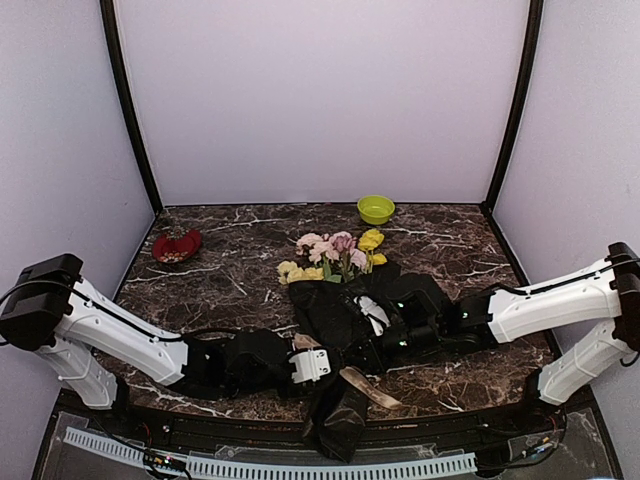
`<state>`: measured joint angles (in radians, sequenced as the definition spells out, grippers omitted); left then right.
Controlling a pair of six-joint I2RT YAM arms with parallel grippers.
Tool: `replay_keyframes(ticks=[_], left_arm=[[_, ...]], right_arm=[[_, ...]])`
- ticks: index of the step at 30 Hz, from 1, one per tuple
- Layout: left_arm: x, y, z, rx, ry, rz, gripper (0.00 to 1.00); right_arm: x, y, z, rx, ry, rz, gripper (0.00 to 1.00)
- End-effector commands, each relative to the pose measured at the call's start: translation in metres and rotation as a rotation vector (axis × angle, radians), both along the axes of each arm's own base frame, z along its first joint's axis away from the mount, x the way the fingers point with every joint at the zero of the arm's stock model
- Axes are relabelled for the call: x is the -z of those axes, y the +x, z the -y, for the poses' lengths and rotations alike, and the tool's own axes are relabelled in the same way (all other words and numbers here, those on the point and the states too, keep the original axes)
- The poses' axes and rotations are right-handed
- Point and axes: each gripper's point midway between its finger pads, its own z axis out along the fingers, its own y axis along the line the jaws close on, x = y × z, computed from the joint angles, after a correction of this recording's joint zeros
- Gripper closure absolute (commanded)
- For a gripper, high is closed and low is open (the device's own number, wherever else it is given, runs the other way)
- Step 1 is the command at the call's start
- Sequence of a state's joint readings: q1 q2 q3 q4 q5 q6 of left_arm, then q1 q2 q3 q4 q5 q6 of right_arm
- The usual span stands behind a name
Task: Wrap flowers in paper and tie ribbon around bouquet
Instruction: Cross the half-tied ribbon over the folded bouquet.
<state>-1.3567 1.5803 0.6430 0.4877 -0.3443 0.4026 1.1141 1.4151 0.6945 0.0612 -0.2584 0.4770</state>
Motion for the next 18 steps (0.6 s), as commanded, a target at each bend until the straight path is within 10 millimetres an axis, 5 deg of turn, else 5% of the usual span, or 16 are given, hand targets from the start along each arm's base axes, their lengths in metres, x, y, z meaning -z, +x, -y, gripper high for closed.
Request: replay_keyframes(ticks=[1,4,12,15,18], left_arm=[[-0.009,0.012,0.01,-0.059,-0.065,-0.003,1.0],[-0.003,0.012,0.014,-0.059,-0.063,-0.018,1.0],[0.007,0.011,0.01,-0.068,-0.062,-0.052,1.0],[0.008,0.011,0.008,-0.072,-0.068,-0.057,1.0],[0.008,0.009,0.007,-0.071,-0.075,-0.068,1.0]], right_arm=[[-0.014,-0.007,-0.006,-0.029,0.068,0.004,1.0],[-0.016,-0.008,-0.007,-0.035,0.078,0.002,0.98],[-0.022,0.008,0.011,0.062,0.025,0.049,0.64],[-0.028,0.015,0.017,0.099,0.059,0.028,0.63],[-0.018,0.021,0.022,0.13,0.042,-0.012,0.73]])
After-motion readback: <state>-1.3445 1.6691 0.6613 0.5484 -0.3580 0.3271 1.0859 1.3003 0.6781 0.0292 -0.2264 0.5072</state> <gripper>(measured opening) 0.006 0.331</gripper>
